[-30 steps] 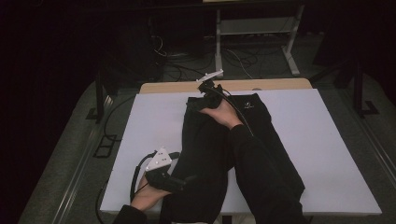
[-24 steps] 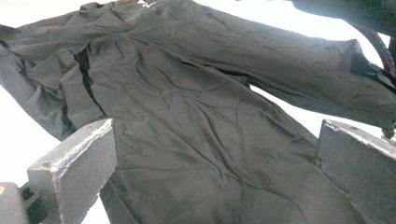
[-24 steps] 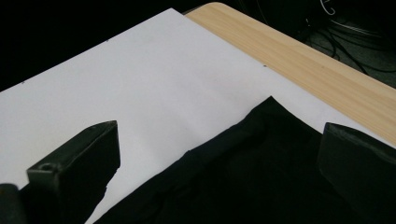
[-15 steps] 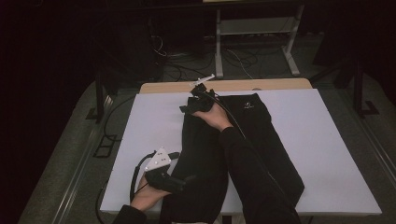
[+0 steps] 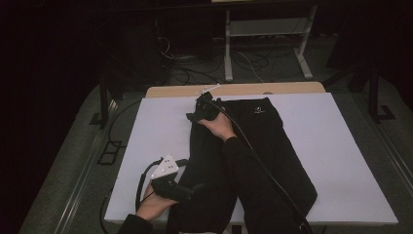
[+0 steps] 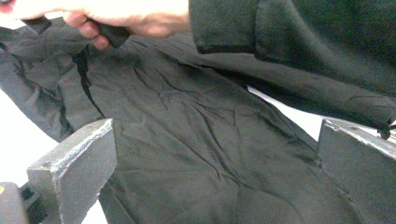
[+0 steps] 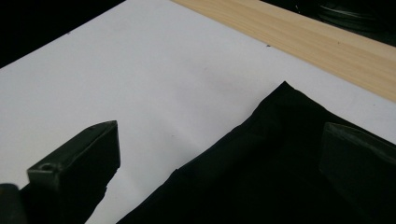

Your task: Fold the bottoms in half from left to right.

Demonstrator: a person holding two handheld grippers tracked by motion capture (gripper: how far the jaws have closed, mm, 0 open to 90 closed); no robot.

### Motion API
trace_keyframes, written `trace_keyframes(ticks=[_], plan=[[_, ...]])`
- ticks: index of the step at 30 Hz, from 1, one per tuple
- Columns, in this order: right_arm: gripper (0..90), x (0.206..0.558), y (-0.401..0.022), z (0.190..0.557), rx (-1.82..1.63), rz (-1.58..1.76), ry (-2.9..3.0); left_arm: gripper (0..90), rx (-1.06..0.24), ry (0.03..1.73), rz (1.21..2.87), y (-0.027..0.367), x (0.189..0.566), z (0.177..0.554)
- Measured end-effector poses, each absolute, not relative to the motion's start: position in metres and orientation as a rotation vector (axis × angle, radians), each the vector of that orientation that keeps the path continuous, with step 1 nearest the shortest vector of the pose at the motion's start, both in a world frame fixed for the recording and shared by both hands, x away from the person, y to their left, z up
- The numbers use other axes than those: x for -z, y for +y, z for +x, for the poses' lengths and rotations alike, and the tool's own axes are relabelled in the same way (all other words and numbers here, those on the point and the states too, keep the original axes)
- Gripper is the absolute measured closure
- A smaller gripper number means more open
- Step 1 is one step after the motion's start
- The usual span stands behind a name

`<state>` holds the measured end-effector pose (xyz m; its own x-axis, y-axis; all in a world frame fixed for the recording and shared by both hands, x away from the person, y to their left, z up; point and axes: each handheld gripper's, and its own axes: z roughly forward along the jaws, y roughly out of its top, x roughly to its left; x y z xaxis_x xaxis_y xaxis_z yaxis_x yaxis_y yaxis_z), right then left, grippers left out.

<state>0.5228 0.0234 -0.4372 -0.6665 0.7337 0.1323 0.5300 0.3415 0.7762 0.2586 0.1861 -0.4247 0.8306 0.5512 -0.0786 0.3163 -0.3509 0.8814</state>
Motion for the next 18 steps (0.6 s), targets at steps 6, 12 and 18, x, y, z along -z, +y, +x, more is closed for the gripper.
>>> trace_keyframes(ticks=[6,12,18], plan=[[8.9,0.44,0.027,0.526,-1.241,1.137,2.335,0.0,-0.283,0.652,1.969,0.187,0.426,0.261],[15.2,0.444,0.032,0.53,-1.21,1.166,2.358,0.0,-0.279,0.651,1.964,0.188,0.425,0.262],[28.1,0.447,0.036,0.531,-1.185,1.209,2.33,0.0,-0.279,0.647,1.963,0.189,0.425,0.262]])
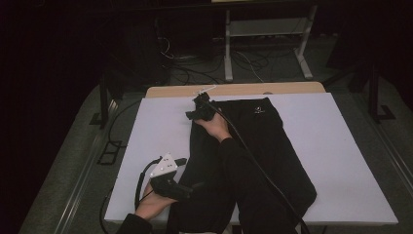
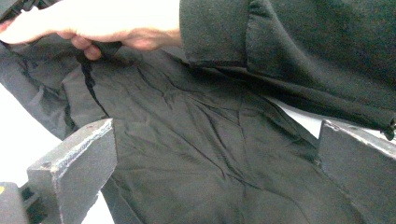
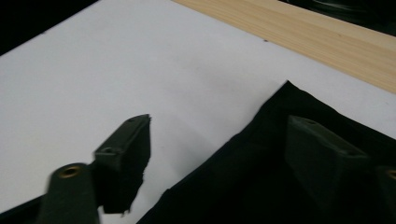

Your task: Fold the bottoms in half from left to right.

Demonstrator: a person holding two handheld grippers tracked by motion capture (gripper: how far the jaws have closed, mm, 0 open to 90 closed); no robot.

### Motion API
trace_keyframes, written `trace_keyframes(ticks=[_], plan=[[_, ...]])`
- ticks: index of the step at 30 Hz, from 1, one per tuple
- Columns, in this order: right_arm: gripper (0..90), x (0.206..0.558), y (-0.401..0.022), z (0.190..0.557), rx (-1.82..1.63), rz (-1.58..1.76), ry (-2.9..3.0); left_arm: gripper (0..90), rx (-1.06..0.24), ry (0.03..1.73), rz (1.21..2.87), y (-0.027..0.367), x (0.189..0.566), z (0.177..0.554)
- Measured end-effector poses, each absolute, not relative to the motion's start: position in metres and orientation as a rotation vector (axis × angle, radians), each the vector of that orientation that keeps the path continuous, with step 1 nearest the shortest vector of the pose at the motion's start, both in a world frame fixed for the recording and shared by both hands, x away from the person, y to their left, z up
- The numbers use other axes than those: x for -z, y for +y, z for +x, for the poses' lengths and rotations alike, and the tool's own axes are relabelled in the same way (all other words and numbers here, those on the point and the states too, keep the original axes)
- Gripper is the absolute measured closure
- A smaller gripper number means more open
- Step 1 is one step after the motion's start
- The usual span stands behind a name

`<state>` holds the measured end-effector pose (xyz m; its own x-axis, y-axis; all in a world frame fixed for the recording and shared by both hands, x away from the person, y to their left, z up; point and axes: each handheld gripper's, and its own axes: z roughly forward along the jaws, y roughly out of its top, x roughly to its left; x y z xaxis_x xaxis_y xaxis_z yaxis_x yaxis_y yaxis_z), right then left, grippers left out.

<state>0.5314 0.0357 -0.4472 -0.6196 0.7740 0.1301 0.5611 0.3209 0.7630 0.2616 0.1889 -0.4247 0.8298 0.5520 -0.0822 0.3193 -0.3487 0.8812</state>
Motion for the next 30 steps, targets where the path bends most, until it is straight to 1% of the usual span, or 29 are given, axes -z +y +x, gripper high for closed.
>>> trace_keyframes(ticks=[1,2,5,7,9,12,13,14,15,16,17,18,19,21,23,24,25,26,27,28,30], plan=[[31.7,0.449,0.035,0.533,-1.17,1.24,2.311,0.0,-0.279,0.647,1.963,0.189,0.425,0.262],[31.7,0.449,0.035,0.533,-1.17,1.24,2.311,0.0,-0.279,0.647,1.961,0.189,0.425,0.262],[39.3,0.452,0.034,0.536,-1.144,1.281,2.296,0.0,-0.278,0.65,1.96,0.189,0.424,0.262],[40.1,0.452,0.033,0.537,-1.145,1.282,2.297,0.0,-0.277,0.653,1.96,0.19,0.425,0.262],[45.0,0.452,0.033,0.539,-1.151,1.287,2.295,0.0,-0.277,0.656,1.963,0.19,0.425,0.263],[49.3,0.453,0.034,0.54,-1.144,1.285,2.3,0.0,-0.279,0.658,1.964,0.19,0.425,0.264],[49.3,0.453,0.034,0.54,-1.144,1.285,2.3,0.0,-0.279,0.658,1.964,0.19,0.425,0.264],[53.2,0.453,0.036,0.539,-1.117,1.274,2.301,0.0,-0.279,0.659,1.964,0.191,0.425,0.264],[53.2,0.453,0.036,0.539,-1.117,1.274,2.301,0.0,-0.279,0.659,1.964,0.191,0.425,0.264],[57.3,0.455,0.038,0.538,-1.11,1.283,2.3,0.0,-0.279,0.66,1.962,0.191,0.425,0.264],[59.2,0.456,0.039,0.537,-1.1,1.289,2.297,0.0,-0.279,0.661,1.963,0.191,0.425,0.264],[59.2,0.456,0.039,0.537,-1.1,1.289,2.297,0.0,-0.279,0.661,1.963,0.191,0.425,0.264],[63.0,0.456,0.041,0.536,-1.094,1.298,2.283,0.0,-0.28,0.661,1.965,0.191,0.425,0.264],[65.4,0.456,0.042,0.535,-1.09,1.301,2.278,0.0,-0.281,0.669,1.968,0.191,0.425,0.264],[71.2,0.456,0.044,0.534,-1.065,1.275,2.278,0.0,-0.281,0.678,1.968,0.191,0.426,0.265],[71.2,0.456,0.044,0.534,-1.065,1.275,2.278,0.0,-0.281,0.682,1.967,0.192,0.426,0.265],[76.5,0.456,0.046,0.533,-1.046,1.259,2.277,0.0,-0.28,0.686,1.965,0.192,0.426,0.265],[79.8,0.456,0.046,0.533,-1.053,1.267,2.279,0.0,-0.281,0.687,1.965,0.192,0.426,0.265],[79.8,0.456,0.046,0.533,-1.053,1.267,2.279,0.0,-0.283,0.689,1.966,0.192,0.426,0.265],[84.3,0.456,0.046,0.533,-1.069,1.282,2.28,0.0,-0.279,0.692,1.971,0.191,0.426,0.265],[85.8,0.456,0.046,0.533,-1.072,1.271,2.288,0.0,-0.269,0.696,1.968,0.191,0.426,0.265]])
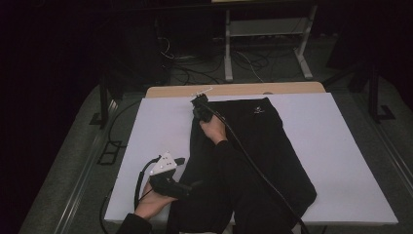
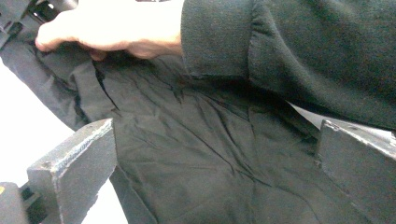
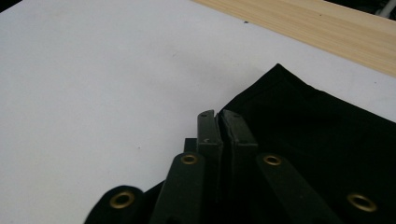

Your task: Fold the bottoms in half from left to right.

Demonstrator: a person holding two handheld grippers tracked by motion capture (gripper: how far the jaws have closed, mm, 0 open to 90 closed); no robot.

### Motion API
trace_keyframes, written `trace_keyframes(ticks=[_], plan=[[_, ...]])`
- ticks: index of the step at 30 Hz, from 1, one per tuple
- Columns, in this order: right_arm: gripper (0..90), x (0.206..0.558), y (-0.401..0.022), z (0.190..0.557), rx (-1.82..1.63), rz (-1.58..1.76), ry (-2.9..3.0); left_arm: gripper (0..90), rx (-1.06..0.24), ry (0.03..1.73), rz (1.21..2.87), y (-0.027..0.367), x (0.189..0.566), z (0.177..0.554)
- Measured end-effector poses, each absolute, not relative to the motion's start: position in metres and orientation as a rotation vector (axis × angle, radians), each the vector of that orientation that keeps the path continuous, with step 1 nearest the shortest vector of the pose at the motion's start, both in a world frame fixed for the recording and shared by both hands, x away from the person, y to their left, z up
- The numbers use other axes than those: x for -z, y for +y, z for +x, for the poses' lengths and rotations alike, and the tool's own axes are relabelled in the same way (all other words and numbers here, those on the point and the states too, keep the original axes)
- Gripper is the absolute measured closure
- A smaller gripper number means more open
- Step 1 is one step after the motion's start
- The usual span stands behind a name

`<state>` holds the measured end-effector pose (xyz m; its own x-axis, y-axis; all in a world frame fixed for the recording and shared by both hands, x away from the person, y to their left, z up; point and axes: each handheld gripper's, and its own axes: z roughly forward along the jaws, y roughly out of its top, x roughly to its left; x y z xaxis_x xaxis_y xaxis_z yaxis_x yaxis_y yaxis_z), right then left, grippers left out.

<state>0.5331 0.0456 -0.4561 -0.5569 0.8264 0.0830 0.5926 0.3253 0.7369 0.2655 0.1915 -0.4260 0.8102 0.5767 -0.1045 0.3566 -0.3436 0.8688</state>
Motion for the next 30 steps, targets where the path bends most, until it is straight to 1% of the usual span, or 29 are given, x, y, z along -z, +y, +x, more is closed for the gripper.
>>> trace_keyframes(ticks=[13,14,15,17,24,30], plan=[[86.9,0.448,0.043,0.526,-1.081,1.258,2.265,0.0,-0.257,0.798,1.946,0.203,0.424,0.262],[86.8,0.448,0.041,0.525,-1.105,1.27,2.26,0.0,-0.246,0.807,1.941,0.204,0.423,0.261],[86.9,0.447,0.039,0.524,-1.119,1.278,2.25,0.0,-0.21,0.825,1.921,0.207,0.424,0.261],[86.9,0.446,0.036,0.521,-1.14,1.282,2.24,0.0,-0.191,0.842,1.915,0.209,0.424,0.26],[86.8,0.445,0.026,0.511,-1.201,1.279,2.211,0.0,-0.215,0.857,1.925,0.215,0.423,0.258],[86.8,0.443,0.021,0.507,-1.224,1.281,2.193,0.0,-0.189,0.883,1.943,0.223,0.425,0.254]])
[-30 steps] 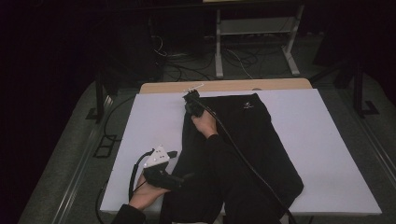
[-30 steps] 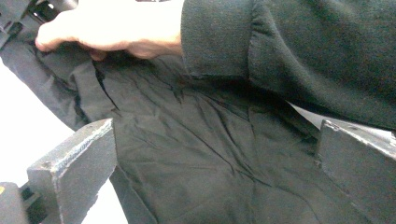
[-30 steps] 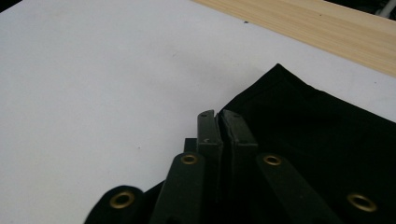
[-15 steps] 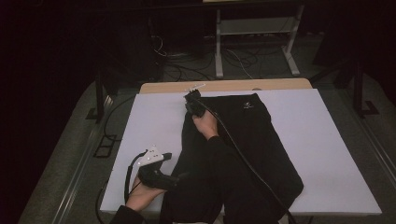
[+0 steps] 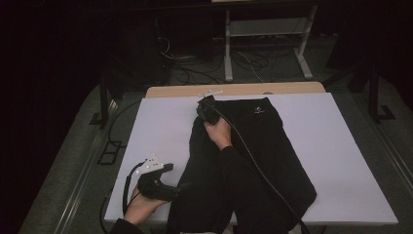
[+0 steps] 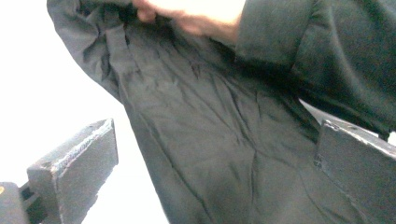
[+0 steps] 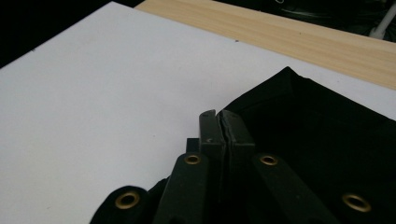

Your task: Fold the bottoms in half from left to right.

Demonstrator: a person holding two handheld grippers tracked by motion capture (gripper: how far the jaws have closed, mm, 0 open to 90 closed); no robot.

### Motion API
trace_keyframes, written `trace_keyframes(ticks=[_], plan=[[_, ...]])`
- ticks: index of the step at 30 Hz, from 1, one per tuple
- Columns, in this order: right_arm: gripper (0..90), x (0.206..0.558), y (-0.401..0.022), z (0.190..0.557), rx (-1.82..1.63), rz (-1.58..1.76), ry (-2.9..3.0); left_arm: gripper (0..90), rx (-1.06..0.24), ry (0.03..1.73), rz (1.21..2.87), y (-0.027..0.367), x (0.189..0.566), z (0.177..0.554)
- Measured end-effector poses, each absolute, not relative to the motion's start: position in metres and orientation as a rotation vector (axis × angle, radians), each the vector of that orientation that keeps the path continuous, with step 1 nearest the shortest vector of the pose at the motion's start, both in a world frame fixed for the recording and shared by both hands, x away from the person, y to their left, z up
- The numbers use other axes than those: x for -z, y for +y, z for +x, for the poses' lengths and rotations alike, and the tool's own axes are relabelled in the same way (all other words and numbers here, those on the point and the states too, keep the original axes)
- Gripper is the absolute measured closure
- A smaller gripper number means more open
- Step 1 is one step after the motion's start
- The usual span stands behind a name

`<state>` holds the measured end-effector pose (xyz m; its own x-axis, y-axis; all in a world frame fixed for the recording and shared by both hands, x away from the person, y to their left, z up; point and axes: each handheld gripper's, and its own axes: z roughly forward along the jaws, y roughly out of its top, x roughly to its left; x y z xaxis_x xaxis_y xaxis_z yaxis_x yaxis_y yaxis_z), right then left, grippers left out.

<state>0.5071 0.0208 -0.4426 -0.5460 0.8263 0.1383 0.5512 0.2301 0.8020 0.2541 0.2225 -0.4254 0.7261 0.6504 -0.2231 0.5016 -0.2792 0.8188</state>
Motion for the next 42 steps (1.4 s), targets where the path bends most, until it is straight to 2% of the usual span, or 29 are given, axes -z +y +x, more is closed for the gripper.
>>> trace_keyframes(ticks=[20,28,33,40,42], plan=[[86.8,0.438,0.014,0.493,-1.297,1.296,2.175,0.0,0.003,0.884,2.029,0.237,0.437,0.243],[86.8,0.436,0.013,0.493,-1.303,1.292,2.168,14.8,0.11,0.835,2.074,0.249,0.438,0.243],[86.7,0.437,0.014,0.493,-1.306,1.296,2.164,16.9,0.179,0.822,2.105,0.253,0.441,0.246],[86.8,0.436,0.015,0.492,-1.312,1.282,2.158,24.9,0.267,0.804,2.166,0.25,0.446,0.248],[86.7,0.436,0.015,0.492,-1.312,1.281,2.159,31.5,0.269,0.808,2.172,0.25,0.447,0.248]])
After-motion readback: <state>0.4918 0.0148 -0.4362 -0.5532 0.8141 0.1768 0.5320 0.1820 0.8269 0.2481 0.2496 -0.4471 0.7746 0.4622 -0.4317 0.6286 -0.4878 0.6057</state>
